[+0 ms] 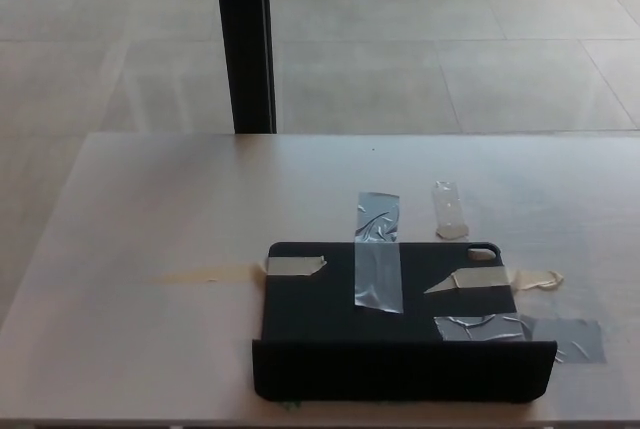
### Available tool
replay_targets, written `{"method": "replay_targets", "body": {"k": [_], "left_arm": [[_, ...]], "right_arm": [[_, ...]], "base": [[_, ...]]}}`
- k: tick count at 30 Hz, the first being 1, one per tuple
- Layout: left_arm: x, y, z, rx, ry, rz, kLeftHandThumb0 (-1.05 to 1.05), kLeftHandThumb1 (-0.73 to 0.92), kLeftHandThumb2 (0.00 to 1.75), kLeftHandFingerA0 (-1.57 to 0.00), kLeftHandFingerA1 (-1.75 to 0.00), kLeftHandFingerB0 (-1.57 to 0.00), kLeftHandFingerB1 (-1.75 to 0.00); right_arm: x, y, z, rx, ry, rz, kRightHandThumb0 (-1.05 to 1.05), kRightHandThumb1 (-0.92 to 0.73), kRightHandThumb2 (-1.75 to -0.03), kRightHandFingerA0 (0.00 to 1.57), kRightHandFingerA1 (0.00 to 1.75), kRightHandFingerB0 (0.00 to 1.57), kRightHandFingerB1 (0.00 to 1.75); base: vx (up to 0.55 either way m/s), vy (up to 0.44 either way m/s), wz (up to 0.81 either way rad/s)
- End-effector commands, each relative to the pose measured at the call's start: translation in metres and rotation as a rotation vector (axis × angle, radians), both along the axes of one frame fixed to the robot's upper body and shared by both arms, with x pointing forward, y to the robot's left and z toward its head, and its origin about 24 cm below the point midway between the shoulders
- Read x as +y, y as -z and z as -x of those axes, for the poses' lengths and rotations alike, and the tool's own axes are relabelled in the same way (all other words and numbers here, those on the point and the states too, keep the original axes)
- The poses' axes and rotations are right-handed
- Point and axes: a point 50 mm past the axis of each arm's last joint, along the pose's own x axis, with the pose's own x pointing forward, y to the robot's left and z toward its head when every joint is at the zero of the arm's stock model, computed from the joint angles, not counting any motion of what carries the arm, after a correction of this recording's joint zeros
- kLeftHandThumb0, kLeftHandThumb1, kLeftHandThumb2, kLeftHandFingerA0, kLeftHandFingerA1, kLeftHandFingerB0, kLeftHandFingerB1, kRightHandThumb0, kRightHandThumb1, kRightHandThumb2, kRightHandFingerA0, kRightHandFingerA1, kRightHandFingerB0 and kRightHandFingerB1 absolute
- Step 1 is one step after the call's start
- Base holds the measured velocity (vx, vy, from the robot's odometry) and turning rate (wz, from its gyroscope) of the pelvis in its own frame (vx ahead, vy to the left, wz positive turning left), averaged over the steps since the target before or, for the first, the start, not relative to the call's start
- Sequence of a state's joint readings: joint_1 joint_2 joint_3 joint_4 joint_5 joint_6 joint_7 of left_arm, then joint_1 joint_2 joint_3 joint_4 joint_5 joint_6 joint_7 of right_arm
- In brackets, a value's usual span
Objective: The robot uses its right hand to open a folded tablet cover kept in the middle of the desk
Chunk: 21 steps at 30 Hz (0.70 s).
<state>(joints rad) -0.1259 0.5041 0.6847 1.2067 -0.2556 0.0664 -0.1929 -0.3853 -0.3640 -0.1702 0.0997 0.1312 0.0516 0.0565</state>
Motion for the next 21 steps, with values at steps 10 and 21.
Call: {"method": "replay_targets", "body": {"k": [10,21], "left_arm": [[0.016,-0.016,0.001,-0.044,-0.036,-0.024,-0.78,0.88,0.67,-0.64,-0.79,-0.4,-0.61],[0.018,-0.018,0.002,-0.097,-0.081,0.019,-0.8,0.9,0.66,-0.68,-0.84,-0.36,-0.61]], "right_arm": [[0.091,0.048,-0.003,0.246,-0.549,0.991,-0.94,-0.71,-1.11,0.53,0.59,0.28,0.47],[0.102,0.091,0.01,0.326,-0.737,1.374,-0.99,-0.9,-0.68,0.55,0.75,0.34,0.34]], "base": [[0.0,0.0,0.0],[0.0,0.0,0.0]]}}
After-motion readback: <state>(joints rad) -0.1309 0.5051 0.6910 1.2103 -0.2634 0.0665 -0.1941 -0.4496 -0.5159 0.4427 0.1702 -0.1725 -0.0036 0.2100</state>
